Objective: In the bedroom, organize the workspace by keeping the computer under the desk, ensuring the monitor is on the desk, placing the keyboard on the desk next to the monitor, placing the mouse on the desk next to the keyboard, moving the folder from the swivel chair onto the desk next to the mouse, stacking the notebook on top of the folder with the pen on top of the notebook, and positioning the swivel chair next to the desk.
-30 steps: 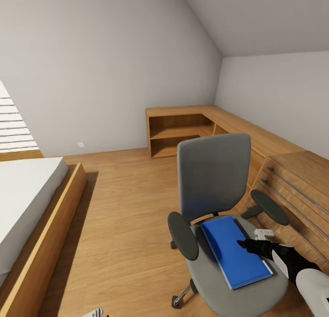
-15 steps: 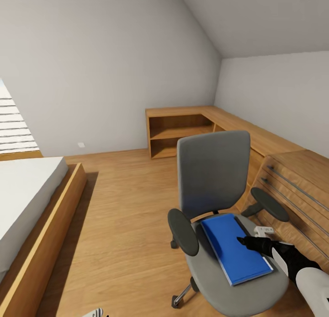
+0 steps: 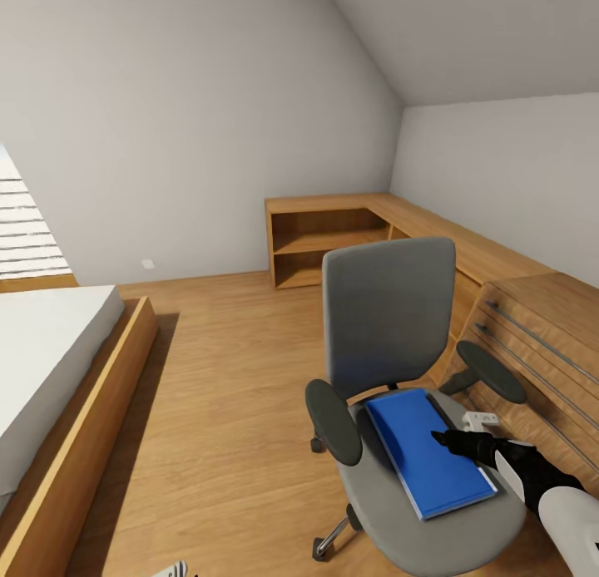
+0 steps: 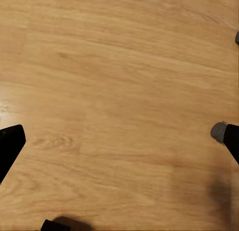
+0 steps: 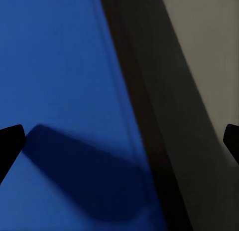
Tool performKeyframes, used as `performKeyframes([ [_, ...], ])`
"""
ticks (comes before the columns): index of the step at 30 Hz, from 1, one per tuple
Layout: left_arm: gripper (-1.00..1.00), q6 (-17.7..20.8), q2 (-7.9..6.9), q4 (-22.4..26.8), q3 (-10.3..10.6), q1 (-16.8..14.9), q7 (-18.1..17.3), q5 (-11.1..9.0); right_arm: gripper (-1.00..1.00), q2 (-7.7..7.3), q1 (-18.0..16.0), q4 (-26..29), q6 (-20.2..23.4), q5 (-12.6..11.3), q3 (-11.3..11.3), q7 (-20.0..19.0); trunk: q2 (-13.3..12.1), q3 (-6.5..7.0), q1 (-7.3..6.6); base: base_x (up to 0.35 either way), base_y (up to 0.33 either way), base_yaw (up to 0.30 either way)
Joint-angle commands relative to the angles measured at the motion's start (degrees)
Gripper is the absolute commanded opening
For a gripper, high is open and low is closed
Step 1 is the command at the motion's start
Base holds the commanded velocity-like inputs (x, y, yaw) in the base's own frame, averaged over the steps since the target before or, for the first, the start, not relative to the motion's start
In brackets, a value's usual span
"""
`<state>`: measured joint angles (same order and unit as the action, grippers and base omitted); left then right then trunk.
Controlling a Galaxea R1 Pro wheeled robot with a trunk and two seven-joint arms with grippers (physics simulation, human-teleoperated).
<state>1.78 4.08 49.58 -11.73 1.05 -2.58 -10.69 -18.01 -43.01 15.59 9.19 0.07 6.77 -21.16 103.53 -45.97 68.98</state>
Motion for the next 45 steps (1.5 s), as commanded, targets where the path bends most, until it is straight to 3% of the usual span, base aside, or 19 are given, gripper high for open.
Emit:
performKeyframes([
  [1,1.00,0.18,0.05,-0.10,-0.15,0.00,-0.28,-0.56,1.00,0.05,0.04,-1.53,0.39,0.63,0.09,-0.30,0.01,-0.05,0.96,-0.007,0.000,0.000],
  [36,1.00,0.00,-0.03,-1.59,-0.13,0.00,-0.32,-0.56,1.00,0.08,0.04,-1.53,0.39,0.63,0.09,-0.20,0.01,-0.05,0.96,-0.102,0.000,0.000],
  [45,1.00,-4.12,-0.04,-2.81,-0.02,0.00,-0.26,-0.52,1.00,0.08,0.03,-1.53,0.39,0.63,0.09,-0.20,0.01,-0.05,0.96,-0.034,0.000,0.000],
])
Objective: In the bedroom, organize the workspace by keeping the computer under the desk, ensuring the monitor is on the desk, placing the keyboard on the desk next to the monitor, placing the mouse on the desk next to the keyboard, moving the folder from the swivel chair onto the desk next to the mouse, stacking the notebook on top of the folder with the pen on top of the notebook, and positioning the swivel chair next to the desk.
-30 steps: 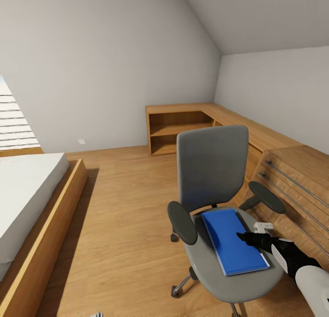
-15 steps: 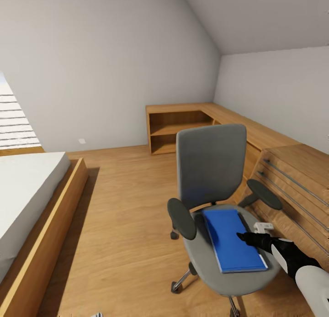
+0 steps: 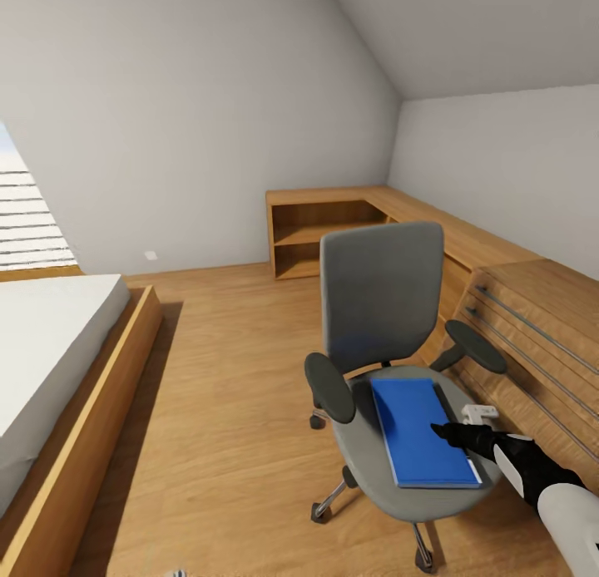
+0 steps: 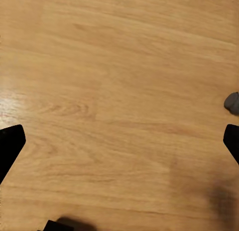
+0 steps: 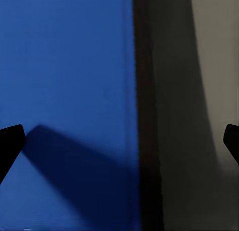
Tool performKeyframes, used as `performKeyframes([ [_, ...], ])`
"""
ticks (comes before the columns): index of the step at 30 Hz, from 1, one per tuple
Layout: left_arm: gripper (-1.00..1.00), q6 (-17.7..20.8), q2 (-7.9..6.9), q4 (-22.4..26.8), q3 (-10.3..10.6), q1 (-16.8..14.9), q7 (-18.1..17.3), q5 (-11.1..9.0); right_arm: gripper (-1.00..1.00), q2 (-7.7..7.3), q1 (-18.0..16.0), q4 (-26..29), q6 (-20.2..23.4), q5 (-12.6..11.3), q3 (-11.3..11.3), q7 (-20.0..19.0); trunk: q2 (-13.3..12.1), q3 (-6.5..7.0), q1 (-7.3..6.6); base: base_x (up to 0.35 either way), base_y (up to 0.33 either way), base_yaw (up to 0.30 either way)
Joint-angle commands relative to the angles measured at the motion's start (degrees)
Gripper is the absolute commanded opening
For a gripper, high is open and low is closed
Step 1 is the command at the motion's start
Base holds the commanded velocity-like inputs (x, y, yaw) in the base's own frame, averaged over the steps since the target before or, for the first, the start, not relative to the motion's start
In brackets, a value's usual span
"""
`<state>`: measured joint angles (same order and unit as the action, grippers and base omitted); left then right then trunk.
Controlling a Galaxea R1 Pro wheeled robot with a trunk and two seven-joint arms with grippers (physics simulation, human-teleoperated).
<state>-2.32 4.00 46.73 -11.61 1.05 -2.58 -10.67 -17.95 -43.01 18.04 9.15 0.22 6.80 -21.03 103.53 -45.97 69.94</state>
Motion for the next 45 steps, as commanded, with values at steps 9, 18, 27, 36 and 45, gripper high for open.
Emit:
performKeyframes([
  [9,1.00,-0.92,0.05,-0.83,-0.08,0.01,-0.25,-0.47,1.00,0.02,0.06,-3.98,0.43,0.49,0.06,-0.32,0.02,-0.05,-0.01,-0.149,0.000,0.000],
  [18,1.00,-0.94,0.05,-0.85,-0.08,0.01,-0.24,-0.48,1.00,-0.02,0.07,-3.98,0.43,0.49,0.06,-0.39,0.02,-0.05,-0.01,-0.008,0.000,0.000],
  [27,1.00,-0.94,0.05,-0.85,-0.08,0.01,-0.24,-0.42,1.00,-0.01,0.06,-3.98,0.43,0.49,0.06,-0.41,0.02,-0.05,-0.01,-0.136,0.000,0.000],
  [36,1.00,-0.94,0.05,-0.84,0.00,0.01,-0.32,-0.41,1.00,0.00,0.06,-3.98,0.41,0.49,0.09,-0.41,-0.38,0.13,-0.23,-0.027,0.000,0.000],
  [45,1.00,-0.94,0.05,-0.85,0.01,0.01,-0.30,-0.41,1.00,0.02,0.06,-3.93,0.36,0.49,0.06,-0.47,-3.99,1.75,-2.20,-0.001,0.000,0.000],
])
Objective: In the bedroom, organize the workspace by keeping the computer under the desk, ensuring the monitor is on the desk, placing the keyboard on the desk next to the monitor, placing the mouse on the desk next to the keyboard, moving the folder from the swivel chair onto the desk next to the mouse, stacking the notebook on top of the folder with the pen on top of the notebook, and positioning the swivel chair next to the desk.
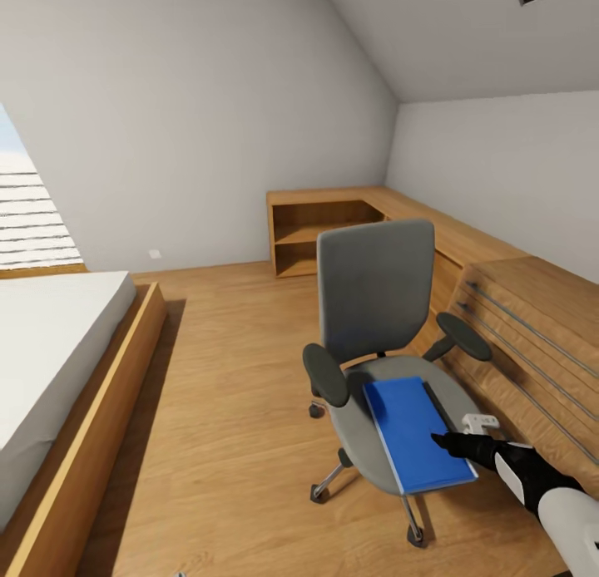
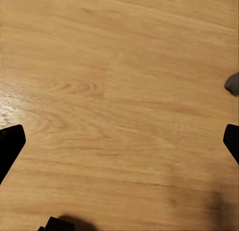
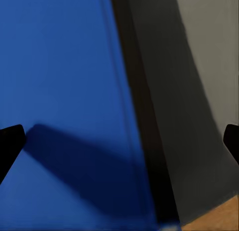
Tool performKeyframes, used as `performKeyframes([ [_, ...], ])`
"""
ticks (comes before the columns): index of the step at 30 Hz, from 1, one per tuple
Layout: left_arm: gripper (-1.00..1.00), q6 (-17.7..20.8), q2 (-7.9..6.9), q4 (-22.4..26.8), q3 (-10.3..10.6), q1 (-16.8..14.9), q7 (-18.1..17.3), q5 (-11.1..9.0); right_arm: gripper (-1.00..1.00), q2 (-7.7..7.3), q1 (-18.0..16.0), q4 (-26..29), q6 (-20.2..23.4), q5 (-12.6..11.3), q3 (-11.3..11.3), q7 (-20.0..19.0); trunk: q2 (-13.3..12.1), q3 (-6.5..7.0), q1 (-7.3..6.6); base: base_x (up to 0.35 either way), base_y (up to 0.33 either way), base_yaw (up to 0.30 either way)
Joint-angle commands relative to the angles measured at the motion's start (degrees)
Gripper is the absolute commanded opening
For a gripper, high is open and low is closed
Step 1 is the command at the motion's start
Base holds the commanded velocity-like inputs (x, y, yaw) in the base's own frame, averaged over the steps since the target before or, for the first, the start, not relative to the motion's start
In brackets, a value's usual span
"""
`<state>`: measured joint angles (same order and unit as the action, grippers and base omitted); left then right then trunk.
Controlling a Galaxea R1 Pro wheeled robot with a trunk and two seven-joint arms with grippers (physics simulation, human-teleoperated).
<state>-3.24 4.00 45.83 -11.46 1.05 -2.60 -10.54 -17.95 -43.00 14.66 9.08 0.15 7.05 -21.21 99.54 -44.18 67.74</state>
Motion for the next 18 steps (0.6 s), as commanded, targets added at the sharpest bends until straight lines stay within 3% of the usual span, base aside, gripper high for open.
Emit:
performKeyframes([
  [1,1.00,-0.02,0.06,0.05,-0.14,0.01,-0.25,-0.54,1.00,0.02,0.04,-0.54,0.42,0.55,-0.19,-0.31,-0.40,0.14,-0.22,0.000,0.000,0.000],
  [7,1.00,-0.02,0.09,0.05,-0.14,0.01,-0.27,-0.54,1.00,0.02,0.07,-0.54,0.45,0.55,-0.19,-0.31,-2.81,1.21,-1.54,0.000,0.000,0.000],
  [18,1.00,-0.02,0.13,0.05,-0.14,0.01,-0.29,-0.54,1.00,0.02,0.04,-0.54,0.46,0.55,-0.19,-0.32,-2.81,1.21,-1.54,0.000,0.000,0.000],
])
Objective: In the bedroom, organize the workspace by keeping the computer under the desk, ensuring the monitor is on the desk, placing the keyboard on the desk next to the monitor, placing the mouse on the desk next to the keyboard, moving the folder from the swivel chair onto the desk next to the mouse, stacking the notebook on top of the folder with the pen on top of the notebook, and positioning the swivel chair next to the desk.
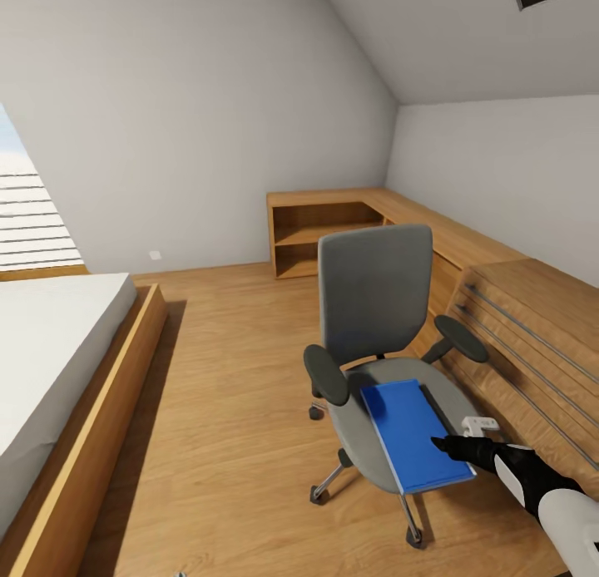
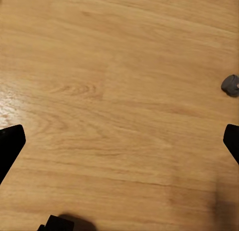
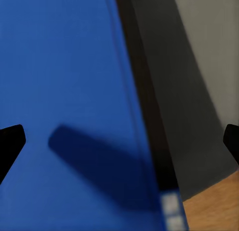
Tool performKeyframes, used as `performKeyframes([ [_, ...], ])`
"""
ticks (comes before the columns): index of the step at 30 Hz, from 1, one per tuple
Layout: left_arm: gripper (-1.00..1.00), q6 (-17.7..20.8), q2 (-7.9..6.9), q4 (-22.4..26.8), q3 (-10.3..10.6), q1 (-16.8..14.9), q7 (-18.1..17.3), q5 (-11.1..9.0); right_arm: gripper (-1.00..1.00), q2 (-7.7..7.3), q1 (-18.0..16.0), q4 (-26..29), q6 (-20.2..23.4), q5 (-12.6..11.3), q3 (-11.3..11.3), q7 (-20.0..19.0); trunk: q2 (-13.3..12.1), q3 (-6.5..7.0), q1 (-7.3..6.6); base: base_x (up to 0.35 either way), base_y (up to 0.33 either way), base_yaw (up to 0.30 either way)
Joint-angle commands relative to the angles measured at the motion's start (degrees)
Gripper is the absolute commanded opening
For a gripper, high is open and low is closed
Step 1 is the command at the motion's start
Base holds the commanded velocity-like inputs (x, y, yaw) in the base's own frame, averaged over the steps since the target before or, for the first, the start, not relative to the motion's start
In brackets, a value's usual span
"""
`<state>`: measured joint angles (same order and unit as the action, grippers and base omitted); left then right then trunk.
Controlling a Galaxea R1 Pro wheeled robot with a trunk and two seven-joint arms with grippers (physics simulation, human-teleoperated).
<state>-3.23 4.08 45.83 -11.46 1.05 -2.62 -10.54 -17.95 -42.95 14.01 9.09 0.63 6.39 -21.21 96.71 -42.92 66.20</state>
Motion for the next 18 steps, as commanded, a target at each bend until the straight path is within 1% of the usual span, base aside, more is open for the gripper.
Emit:
performKeyframes([
  [1,1.00,-0.02,0.05,0.05,-0.14,0.01,-0.28,-0.54,1.00,0.02,-0.01,0.12,0.43,0.07,0.47,-0.32,0.02,-0.04,0.00,0.000,0.000,0.000],
  [10,1.00,-0.02,0.11,-0.02,-0.14,0.01,-0.28,-0.54,1.00,0.02,0.00,0.42,0.40,0.01,0.65,-0.32,0.02,-0.04,0.00,0.000,0.000,0.000],
  [14,1.00,-0.02,0.13,-0.04,-0.14,0.01,-0.28,-0.54,1.00,0.02,0.00,0.54,0.48,-0.05,1.66,-0.32,0.02,-0.04,0.00,0.000,0.000,0.000],
  [18,1.00,-0.02,0.20,-0.23,-0.11,0.01,-0.28,-0.54,1.00,0.02,-0.01,0.57,0.61,-0.09,3.31,-0.43,0.02,-0.04,0.00,0.000,0.000,0.000],
])
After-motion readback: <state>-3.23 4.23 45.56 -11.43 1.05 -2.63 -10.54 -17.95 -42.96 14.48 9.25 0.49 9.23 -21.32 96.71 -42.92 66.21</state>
